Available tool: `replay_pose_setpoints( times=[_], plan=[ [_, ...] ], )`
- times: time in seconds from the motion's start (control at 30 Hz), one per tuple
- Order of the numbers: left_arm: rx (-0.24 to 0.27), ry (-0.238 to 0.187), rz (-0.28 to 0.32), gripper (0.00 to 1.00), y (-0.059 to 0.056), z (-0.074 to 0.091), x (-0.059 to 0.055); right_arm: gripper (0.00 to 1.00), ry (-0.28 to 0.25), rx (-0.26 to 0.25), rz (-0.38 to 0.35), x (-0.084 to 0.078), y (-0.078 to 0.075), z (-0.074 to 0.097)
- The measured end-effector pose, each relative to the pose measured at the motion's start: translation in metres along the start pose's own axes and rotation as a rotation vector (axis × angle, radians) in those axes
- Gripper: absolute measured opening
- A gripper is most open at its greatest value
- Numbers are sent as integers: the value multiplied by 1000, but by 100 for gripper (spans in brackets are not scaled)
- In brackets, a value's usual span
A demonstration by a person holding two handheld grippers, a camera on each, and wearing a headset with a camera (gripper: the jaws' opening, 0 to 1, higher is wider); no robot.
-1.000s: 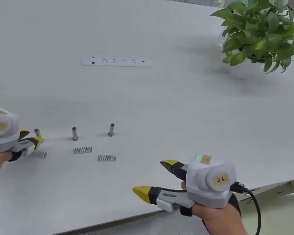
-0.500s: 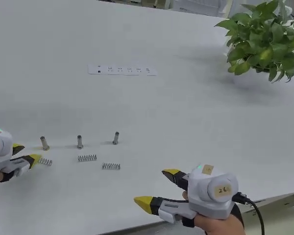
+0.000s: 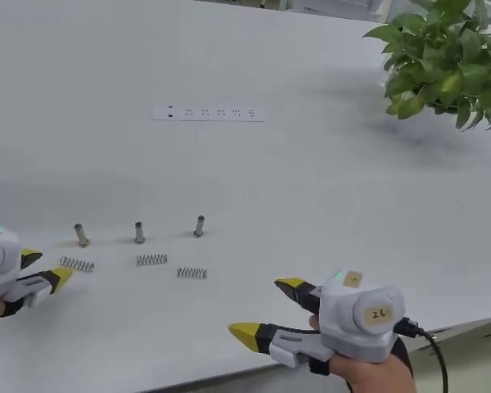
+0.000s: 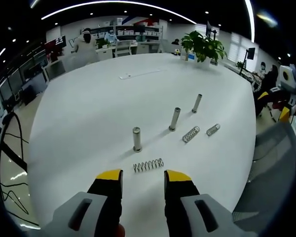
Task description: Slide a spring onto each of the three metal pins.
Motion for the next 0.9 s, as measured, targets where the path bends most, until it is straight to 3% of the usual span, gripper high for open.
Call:
replay_pose_setpoints(
  times=[0.33, 0.47, 0.63, 0.77, 0.83, 0.9],
  plan=[
    [-45, -5, -76, 28, 0, -3, 0, 61, 13, 2, 4, 0, -1, 0],
    [-55, 7, -59, 29, 2, -7, -3, 61, 14, -1, 1, 1, -1, -1],
    [-80, 9, -90, 31, -1, -13, -3, 61, 8, -5, -4, 1, 0, -1],
    [-106, 17, -131, 32, -5, -18, -3, 61, 16, -8, -4, -2, 0, 1],
    [-111, 25, -201, 31, -7, -19, -6, 61, 14, -12, -5, -2, -1, 2],
    [-131, 27, -223, 32, -11, -20, -8, 61, 14, -17, -4, -2, -3, 4]
  ],
)
Point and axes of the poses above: the centre of the closed fingertips' face, and the gripper's own axes: z roughly backward along the fingers, y roughly to its left, x roughly out of its top, the point moved 2 cm from there along z, roughly backward along the fingers, and after that the axes turned 12 degrees about x, right-handed, at the moved point
